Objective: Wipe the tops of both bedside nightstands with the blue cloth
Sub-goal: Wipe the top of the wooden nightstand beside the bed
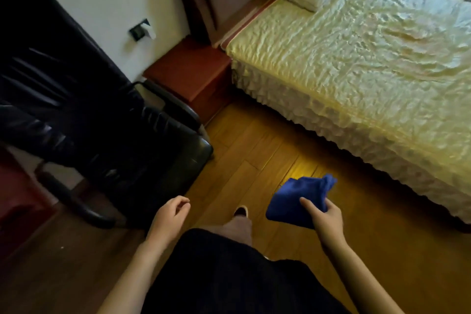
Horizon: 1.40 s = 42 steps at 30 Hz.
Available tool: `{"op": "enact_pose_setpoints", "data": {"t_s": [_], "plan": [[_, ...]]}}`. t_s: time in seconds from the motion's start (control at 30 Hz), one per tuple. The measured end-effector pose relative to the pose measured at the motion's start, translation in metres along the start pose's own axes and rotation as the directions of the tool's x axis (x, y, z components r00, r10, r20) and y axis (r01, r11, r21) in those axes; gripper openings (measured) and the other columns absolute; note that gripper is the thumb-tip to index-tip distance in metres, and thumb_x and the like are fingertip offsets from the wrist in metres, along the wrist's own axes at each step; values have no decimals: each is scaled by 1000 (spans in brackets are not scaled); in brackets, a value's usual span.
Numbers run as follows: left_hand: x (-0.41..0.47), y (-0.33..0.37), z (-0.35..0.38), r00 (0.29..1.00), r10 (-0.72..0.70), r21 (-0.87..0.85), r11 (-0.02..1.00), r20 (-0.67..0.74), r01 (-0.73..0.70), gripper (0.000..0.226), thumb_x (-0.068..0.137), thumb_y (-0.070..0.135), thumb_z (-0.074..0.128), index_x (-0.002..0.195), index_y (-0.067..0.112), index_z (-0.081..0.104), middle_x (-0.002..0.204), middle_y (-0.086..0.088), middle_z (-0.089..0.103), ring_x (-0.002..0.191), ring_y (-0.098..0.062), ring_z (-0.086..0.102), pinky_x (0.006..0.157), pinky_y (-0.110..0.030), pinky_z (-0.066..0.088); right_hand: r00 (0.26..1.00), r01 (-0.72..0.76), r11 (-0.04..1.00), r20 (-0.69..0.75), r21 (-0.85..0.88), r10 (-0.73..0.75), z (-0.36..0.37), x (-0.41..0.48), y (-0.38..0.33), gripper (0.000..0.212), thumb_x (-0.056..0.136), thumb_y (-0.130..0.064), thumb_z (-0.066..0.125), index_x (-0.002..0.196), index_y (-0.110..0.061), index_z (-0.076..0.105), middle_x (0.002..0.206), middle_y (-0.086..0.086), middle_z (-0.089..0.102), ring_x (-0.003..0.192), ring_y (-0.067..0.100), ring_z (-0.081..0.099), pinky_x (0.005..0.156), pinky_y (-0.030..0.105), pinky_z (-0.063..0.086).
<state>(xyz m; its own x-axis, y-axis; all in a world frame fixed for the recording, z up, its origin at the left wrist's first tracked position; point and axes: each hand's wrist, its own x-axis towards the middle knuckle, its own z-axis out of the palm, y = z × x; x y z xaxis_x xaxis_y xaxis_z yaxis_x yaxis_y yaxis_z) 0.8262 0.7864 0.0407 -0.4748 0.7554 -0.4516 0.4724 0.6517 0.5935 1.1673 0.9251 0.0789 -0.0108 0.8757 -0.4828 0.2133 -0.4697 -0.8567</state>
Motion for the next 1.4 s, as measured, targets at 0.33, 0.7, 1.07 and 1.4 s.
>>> {"op": "enact_pose_setpoints", "data": {"t_s": [0.33,0.7,1.07,1.4], "plan": [[135,72,11,980,-173,-187,970,-95,153,20,97,30,49,109,24,64,109,5,63,102,-13,58,82,-26,45,977,32,986,214,-166,5,56,211,-113,16,84,-27,72,97,-25,62,95,-2,71,82,12,69,53,17,51],[332,212,-30,992,-92,-223,972,-84,71,27,93,48,43,110,36,60,107,27,53,97,7,53,74,-13,42,985,73,961,171,-265,-28,72,435,-255,7,84,-21,74,85,-20,67,84,6,73,72,17,70,61,31,54],[469,281,-21,869,-452,-404,846,-199,348,19,96,42,46,107,35,60,104,19,58,93,3,56,69,-14,41,886,208,875,463,-437,20,189,647,-377,18,85,-25,72,99,-15,66,87,1,71,79,18,68,67,35,54],[560,274,-24,675,-699,-624,642,-237,446,39,98,40,43,135,27,48,122,9,53,99,0,53,70,-11,38,764,455,725,645,-516,-20,360,737,-408,19,87,-23,67,104,-19,58,94,5,67,86,25,64,74,40,51]]}}
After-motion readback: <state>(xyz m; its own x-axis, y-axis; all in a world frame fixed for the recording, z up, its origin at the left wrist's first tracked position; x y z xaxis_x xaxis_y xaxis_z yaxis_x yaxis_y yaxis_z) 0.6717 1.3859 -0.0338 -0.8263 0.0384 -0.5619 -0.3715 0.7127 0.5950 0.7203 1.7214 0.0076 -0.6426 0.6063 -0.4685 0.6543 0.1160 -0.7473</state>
